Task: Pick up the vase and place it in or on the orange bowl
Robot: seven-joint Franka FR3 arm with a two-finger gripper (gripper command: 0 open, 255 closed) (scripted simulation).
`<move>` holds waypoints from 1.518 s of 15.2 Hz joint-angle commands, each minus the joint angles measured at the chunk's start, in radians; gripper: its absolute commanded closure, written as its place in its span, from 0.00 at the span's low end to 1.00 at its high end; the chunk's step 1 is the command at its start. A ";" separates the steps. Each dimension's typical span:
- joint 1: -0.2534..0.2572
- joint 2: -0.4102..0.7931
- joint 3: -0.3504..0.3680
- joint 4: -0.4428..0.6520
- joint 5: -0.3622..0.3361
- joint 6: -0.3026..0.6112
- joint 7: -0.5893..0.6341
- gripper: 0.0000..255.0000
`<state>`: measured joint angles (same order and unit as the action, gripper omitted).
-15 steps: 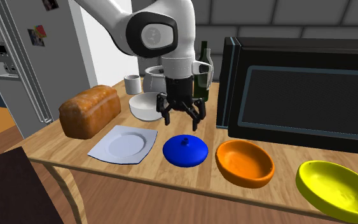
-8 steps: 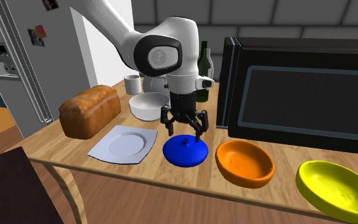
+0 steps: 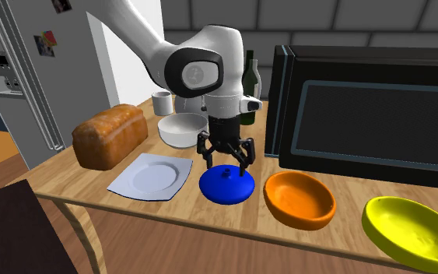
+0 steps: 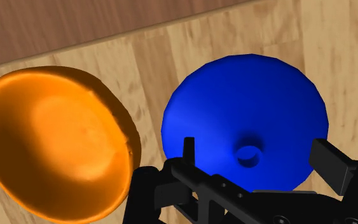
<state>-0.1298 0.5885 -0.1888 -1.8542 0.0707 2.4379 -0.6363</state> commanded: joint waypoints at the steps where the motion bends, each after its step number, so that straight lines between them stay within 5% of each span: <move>1: 0.000 0.000 0.000 0.000 0.000 0.000 0.000 1.00; 10: 0.000 0.000 0.000 0.000 0.000 0.000 0.000 1.00; 23: 0.014 -0.119 -0.018 0.008 -0.024 -0.126 0.009 1.00</move>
<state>-0.1176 0.4794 -0.2053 -1.8465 0.0488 2.3223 -0.6286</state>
